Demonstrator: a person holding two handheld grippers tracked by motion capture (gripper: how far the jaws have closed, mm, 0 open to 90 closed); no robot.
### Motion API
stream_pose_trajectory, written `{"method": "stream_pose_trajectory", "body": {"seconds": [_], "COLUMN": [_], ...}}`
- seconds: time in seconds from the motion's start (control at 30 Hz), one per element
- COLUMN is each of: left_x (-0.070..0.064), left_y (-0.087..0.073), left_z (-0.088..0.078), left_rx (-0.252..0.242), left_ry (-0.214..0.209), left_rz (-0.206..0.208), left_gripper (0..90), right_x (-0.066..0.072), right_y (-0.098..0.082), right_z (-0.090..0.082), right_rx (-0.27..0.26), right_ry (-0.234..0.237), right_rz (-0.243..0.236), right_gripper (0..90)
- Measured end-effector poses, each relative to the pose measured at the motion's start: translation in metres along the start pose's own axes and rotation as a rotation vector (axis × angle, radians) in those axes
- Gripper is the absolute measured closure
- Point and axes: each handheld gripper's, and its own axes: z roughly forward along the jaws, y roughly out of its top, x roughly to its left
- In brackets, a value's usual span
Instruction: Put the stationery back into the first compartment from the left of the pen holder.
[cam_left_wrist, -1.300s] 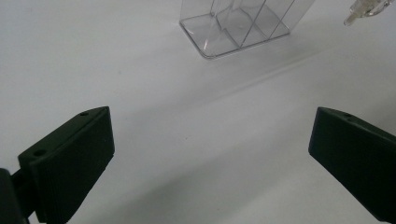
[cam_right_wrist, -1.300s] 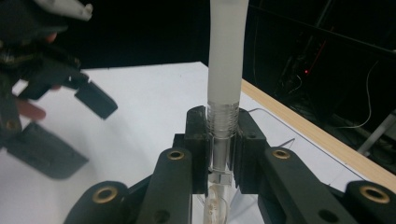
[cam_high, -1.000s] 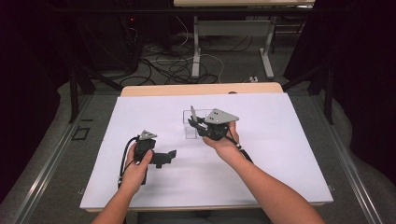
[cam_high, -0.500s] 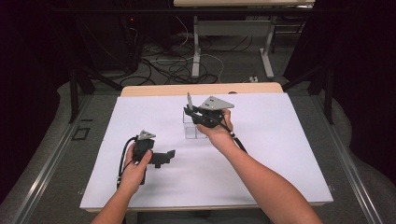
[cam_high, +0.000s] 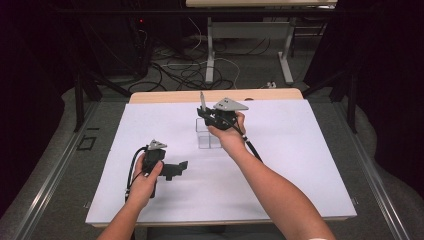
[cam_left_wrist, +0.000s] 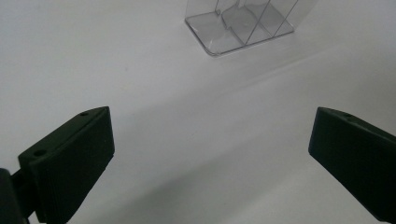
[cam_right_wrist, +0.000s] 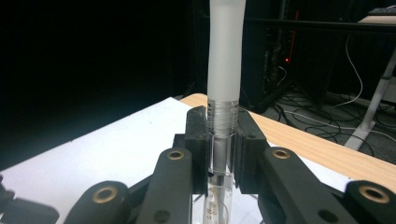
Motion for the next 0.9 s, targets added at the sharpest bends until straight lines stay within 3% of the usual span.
{"method": "stream_pose_trajectory", "body": {"seconds": [0.27, 0.37, 0.9], "left_x": [0.0, 0.0, 0.001], "left_y": [0.0, 0.0, -0.001], "left_z": [0.001, 0.001, 0.001], "left_rx": [0.006, 0.007, 0.012], "left_ry": [0.001, 0.001, 0.0], "left_rz": [-0.004, -0.002, -0.003], "left_gripper": [0.2, 0.2, 0.2], "right_x": [-0.003, -0.003, 0.001], "right_y": [0.002, -0.001, -0.011], "right_z": [0.005, 0.007, 0.017], "right_rx": [0.014, 0.014, 0.049], "right_ry": [-0.016, -0.023, -0.022], "right_rz": [0.0, 0.02, 0.007], "right_gripper": [78.5, 78.5, 78.2]}}
